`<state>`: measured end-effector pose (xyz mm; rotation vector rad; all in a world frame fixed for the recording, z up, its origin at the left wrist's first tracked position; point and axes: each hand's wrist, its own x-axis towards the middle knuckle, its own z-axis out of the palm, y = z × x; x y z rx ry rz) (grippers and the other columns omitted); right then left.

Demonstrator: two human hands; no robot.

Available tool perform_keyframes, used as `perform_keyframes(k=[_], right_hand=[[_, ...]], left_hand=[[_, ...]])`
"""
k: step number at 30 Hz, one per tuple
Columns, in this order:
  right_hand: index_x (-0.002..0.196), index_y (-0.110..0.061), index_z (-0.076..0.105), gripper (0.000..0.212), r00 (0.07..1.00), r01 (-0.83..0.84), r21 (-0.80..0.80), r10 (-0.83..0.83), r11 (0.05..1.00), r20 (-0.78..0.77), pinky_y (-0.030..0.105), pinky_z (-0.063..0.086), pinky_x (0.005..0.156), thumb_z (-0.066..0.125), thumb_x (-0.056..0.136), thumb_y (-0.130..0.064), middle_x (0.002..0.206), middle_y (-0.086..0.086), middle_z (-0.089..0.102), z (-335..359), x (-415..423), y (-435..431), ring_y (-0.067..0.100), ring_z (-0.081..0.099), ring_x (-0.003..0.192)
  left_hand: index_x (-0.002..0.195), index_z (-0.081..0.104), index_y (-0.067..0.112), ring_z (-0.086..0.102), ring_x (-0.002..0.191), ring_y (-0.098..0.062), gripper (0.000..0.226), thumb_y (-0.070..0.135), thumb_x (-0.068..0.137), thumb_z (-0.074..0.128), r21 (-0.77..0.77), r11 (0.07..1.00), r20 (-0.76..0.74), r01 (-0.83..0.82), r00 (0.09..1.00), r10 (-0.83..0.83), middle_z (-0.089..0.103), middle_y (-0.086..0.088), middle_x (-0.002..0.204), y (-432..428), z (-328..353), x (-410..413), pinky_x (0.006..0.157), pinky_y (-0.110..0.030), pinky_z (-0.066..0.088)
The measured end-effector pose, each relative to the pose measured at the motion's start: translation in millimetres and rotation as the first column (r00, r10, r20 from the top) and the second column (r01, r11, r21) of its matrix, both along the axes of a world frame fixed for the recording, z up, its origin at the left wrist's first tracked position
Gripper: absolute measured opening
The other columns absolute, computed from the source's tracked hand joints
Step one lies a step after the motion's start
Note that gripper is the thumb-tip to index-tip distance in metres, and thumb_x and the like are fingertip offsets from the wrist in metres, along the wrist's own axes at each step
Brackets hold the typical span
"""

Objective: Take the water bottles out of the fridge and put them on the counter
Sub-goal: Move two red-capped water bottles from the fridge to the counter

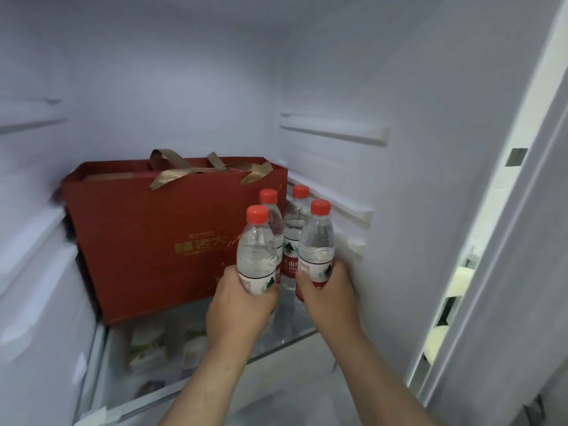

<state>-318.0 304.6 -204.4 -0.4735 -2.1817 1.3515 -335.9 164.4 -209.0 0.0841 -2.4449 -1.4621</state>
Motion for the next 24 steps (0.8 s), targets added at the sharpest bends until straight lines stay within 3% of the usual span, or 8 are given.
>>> perform_keyframes(k=[5,8,11,19,24], right_hand=[[0.109,-0.025,0.057,0.064,0.994,0.105,0.082,-0.107,0.991,0.021,0.037,0.056,0.078,0.07,0.059,-0.062,0.102,-0.004,0.067,2,-14,-5,0.02,0.065,0.094],[0.107,-0.023,0.056,0.064,0.997,0.069,0.104,-0.073,0.992,0.037,0.034,0.055,0.074,0.071,0.058,-0.061,0.099,-0.003,0.064,5,-12,-11,0.019,0.063,0.09],[0.107,-0.025,0.051,0.051,0.996,-0.016,0.109,0.007,0.994,0.084,0.03,0.05,0.066,0.072,0.07,-0.054,0.088,-0.01,0.062,11,-3,-16,0.015,0.061,0.078],[0.099,-0.035,0.05,0.045,0.997,-0.053,0.202,0.04,0.978,0.069,0.037,0.058,0.071,0.069,0.066,-0.059,0.082,-0.012,0.066,18,62,-23,0.007,0.065,0.079],[0.094,-0.038,0.047,0.042,0.994,-0.059,0.248,0.033,0.967,0.108,0.025,0.056,0.062,0.072,0.067,-0.059,0.07,-0.019,0.066,32,123,-18,-0.003,0.063,0.067]], left_hand=[[0.096,0.051,0.034,0.062,0.08,-0.014,0.048,0.055,0.059,0.074,-0.008,0.999,-0.012,-0.037,0.999,0.037,0.062,0.014,0.087,-19,1,2,0.071,-0.039,0.056],[0.094,0.05,0.035,0.062,0.078,-0.012,0.046,0.055,0.06,0.075,-0.006,0.999,0.001,-0.042,0.999,0.042,0.061,0.016,0.085,-27,2,3,0.07,-0.038,0.055],[0.095,0.051,0.034,0.063,0.08,-0.014,0.049,0.06,0.059,0.072,-0.025,1.0,0.002,-0.006,1.0,0.006,0.063,0.014,0.086,-32,4,2,0.07,-0.039,0.056],[0.095,0.058,0.034,0.066,0.086,-0.015,0.047,0.048,0.057,0.082,0.035,0.99,-0.035,0.135,0.99,-0.134,0.064,0.018,0.085,-46,3,13,0.075,-0.041,0.057],[0.1,0.06,0.036,0.066,0.086,-0.015,0.051,0.043,0.056,0.084,-0.016,0.959,-0.077,0.281,0.956,-0.282,0.067,0.017,0.089,-38,11,51,0.074,-0.042,0.057]])
